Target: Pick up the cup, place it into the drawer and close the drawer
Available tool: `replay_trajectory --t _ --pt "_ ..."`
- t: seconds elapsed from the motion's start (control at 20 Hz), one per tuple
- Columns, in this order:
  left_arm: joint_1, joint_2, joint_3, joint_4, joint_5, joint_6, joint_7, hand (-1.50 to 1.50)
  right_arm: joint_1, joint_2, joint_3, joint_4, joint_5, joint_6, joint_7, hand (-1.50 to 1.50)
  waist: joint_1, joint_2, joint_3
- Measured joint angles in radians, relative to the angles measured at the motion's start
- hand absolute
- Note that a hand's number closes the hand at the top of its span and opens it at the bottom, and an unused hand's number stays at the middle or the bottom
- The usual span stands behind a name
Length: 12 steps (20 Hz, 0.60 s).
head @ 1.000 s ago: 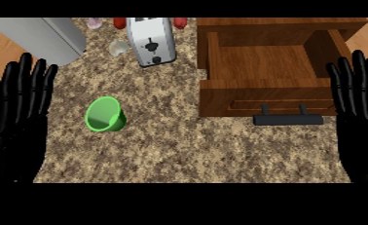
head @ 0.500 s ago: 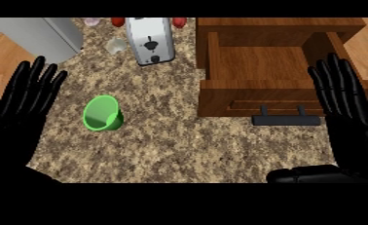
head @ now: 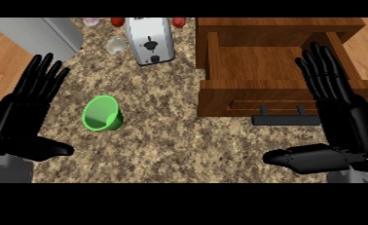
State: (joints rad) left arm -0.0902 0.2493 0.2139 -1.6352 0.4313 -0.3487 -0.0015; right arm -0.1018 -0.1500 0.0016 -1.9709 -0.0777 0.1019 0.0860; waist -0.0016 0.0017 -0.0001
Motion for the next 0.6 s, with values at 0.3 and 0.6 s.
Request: replay_trajectory --t 0.3,0.6 --pt "-0.071 0.020 0.020 0.232 -0.074 -0.037 -0.099 -1.50 -0.060 -0.004 -0.018 0.038 0.002 0.013 0.000 -1.50 -0.001 0.000 0.000" --pt "-0.100 0.028 0.029 0.460 -0.174 -0.056 -0.254 -1.50 -0.111 -0.035 -0.069 0.073 -0.027 0.043 0.009 -1.50 -0.003 0.000 0.000"
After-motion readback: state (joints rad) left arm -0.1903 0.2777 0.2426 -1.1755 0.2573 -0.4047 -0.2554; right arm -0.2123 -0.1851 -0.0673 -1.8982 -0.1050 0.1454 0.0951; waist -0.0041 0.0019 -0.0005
